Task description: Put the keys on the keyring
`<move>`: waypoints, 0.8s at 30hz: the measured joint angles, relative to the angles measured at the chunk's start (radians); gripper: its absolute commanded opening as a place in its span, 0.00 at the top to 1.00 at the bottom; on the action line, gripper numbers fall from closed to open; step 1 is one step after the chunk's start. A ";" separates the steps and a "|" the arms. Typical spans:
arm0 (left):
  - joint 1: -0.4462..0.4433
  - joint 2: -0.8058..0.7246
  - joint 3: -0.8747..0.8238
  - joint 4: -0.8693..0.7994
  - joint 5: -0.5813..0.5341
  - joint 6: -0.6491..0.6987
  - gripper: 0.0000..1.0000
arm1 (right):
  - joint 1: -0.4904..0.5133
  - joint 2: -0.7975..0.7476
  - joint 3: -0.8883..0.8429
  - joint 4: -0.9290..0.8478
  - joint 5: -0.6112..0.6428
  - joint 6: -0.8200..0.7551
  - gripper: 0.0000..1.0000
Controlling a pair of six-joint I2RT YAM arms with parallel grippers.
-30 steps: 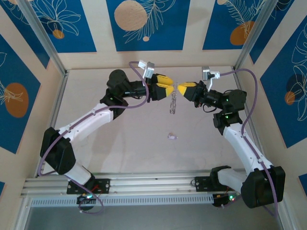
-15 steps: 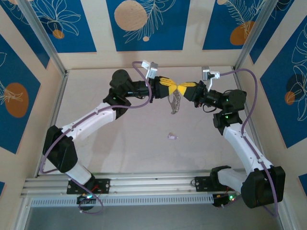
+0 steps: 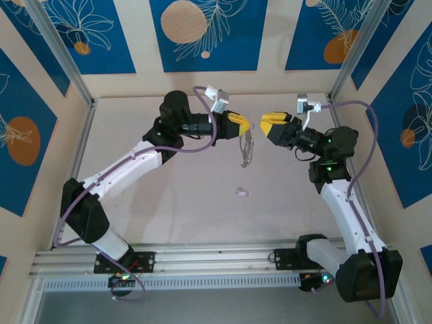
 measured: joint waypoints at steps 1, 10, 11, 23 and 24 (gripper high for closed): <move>0.000 0.000 0.040 -0.094 0.000 0.063 1.00 | -0.005 -0.013 0.000 -0.023 -0.001 -0.013 0.50; 0.000 0.034 0.403 -0.741 -0.019 0.507 1.00 | -0.016 -0.049 0.000 -0.091 -0.061 -0.061 0.51; 0.000 0.043 0.426 -0.791 -0.020 0.538 1.00 | -0.014 -0.048 0.000 -0.093 -0.069 -0.065 0.51; 0.000 0.113 0.499 -1.066 -0.051 0.688 1.00 | 0.104 0.020 0.026 -0.149 -0.109 -0.144 0.54; 0.000 0.113 0.501 -1.067 -0.052 0.688 1.00 | 0.109 0.023 0.027 -0.151 -0.109 -0.149 0.54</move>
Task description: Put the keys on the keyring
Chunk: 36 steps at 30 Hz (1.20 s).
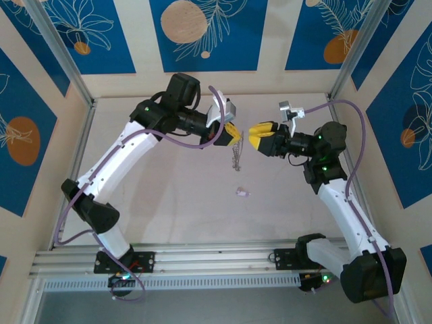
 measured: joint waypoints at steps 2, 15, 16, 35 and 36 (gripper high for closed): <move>0.000 0.000 0.003 -0.005 0.000 0.000 1.00 | 0.007 0.007 0.001 -0.003 0.000 -0.010 0.55; 0.000 0.000 0.003 -0.007 0.000 0.000 1.00 | 0.026 0.045 0.001 0.009 0.001 -0.019 0.62; 0.000 0.000 0.003 -0.006 0.000 0.000 1.00 | 0.030 0.050 0.001 0.014 0.001 -0.019 0.63; -0.006 0.000 0.003 -0.014 -0.026 -0.001 1.00 | 0.062 0.077 -0.028 0.095 0.008 -0.012 0.72; -0.006 0.000 0.003 -0.014 -0.027 -0.001 1.00 | 0.062 0.076 -0.033 0.095 0.011 -0.012 0.71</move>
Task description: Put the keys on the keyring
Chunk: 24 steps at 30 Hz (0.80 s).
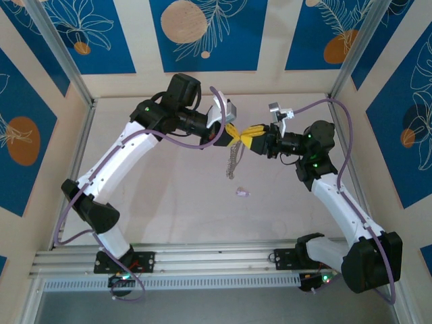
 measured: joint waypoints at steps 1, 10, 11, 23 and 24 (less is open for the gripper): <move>0.000 0.000 0.000 0.000 -0.001 0.000 1.00 | 0.000 -0.002 -0.006 0.000 0.001 0.000 0.71; -0.001 -0.002 0.000 0.002 -0.001 0.000 1.00 | 0.004 -0.014 -0.027 -0.003 0.009 0.000 0.70; -0.001 -0.002 0.000 0.002 -0.001 0.000 1.00 | 0.004 -0.014 -0.027 -0.003 0.010 0.000 0.70; 0.003 -0.002 0.000 0.002 -0.014 -0.003 1.00 | 0.017 0.002 -0.025 0.043 -0.003 0.029 1.00; 0.003 -0.002 0.000 0.004 -0.018 -0.008 0.96 | 0.017 0.005 -0.024 0.046 -0.004 0.024 1.00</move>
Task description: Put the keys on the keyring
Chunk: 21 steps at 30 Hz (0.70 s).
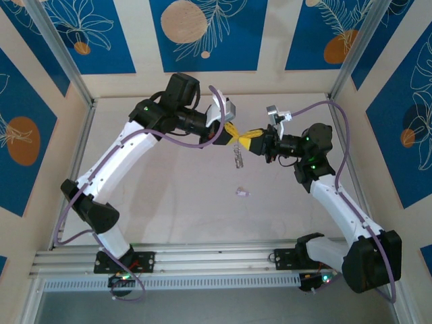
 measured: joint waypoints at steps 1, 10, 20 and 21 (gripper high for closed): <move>0.000 -0.002 -0.002 0.006 -0.001 -0.005 0.90 | 0.000 0.001 0.000 0.004 0.001 0.000 1.00; -0.010 -0.134 -0.196 0.251 -0.063 -0.136 0.44 | -0.026 0.021 0.002 0.044 0.038 0.038 1.00; 0.090 -0.310 -0.510 0.740 -0.124 -0.486 0.48 | -0.043 0.023 0.002 0.136 0.065 0.115 1.00; 0.095 -0.308 -0.533 0.793 -0.114 -0.528 0.50 | -0.043 0.023 0.002 0.146 0.070 0.124 1.00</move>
